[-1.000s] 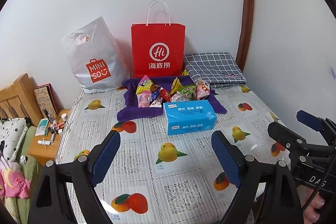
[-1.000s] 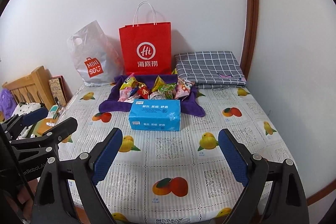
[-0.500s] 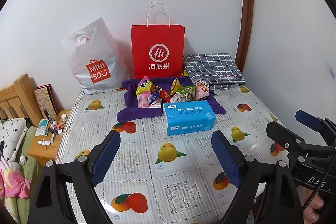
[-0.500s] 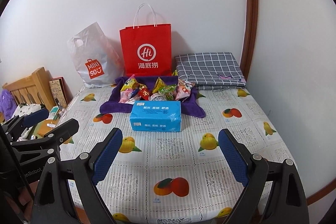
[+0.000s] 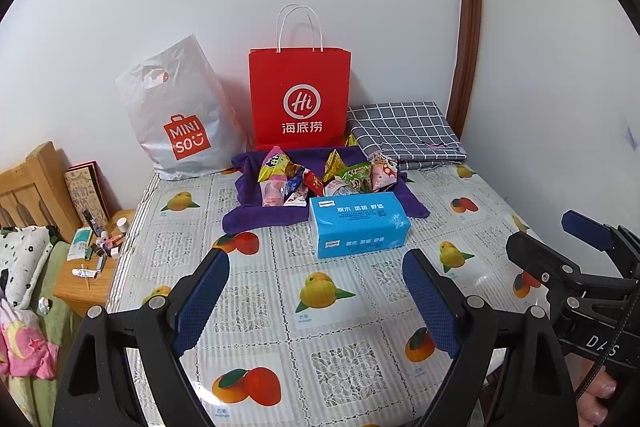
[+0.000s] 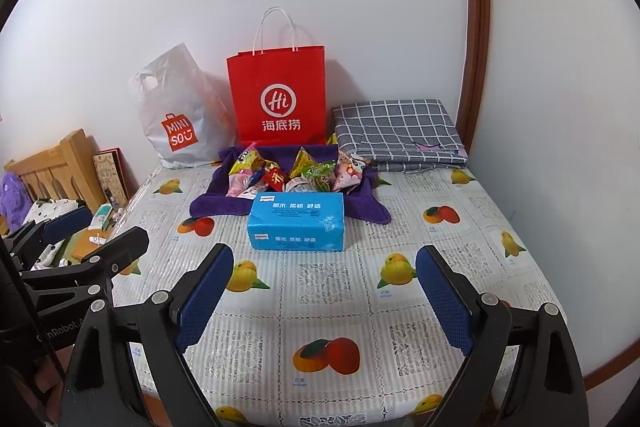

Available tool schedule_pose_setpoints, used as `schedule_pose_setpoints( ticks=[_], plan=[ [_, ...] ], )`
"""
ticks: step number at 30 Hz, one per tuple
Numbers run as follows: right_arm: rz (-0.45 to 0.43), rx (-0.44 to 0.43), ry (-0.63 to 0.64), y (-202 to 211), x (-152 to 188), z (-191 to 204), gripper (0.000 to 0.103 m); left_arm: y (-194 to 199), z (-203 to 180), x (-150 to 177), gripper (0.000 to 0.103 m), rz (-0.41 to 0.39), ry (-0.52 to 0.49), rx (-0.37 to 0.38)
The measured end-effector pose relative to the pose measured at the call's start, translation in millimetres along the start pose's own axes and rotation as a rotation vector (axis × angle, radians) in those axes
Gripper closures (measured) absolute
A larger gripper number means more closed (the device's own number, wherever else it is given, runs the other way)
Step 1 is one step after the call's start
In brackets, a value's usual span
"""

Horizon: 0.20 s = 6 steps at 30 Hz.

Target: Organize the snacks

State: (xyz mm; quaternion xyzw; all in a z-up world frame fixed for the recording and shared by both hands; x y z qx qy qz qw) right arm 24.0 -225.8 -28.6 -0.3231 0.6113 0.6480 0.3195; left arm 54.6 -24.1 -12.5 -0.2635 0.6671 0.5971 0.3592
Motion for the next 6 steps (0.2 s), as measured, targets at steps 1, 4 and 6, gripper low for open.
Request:
schedule_pose_setpoints(
  ticks=[1, 4, 6],
  plan=[
    [0.0, -0.005, -0.001, 0.3, 0.0, 0.4, 0.011, 0.0, -0.1, 0.0, 0.015, 0.0, 0.001, -0.002],
    [-0.002, -0.005, 0.0, 0.6, -0.3, 0.1, 0.011, 0.4, 0.0, 0.1, 0.015, -0.001, 0.002, -0.002],
    [-0.001, -0.006, 0.0, 0.8, -0.4, 0.5, 0.011, -0.1, 0.7, 0.2, 0.015, -0.001, 0.005, -0.004]
  ],
)
Point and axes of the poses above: each gripper's, at about its wrist camera, not at the fingertips, and y roughly against the way its jaws point, z to its left, x to its underside, the point moved 8 cm from there along -y, roughly the way its jaws point, and after that the axes turned 2 degrees about z, right-handed, at the moved point
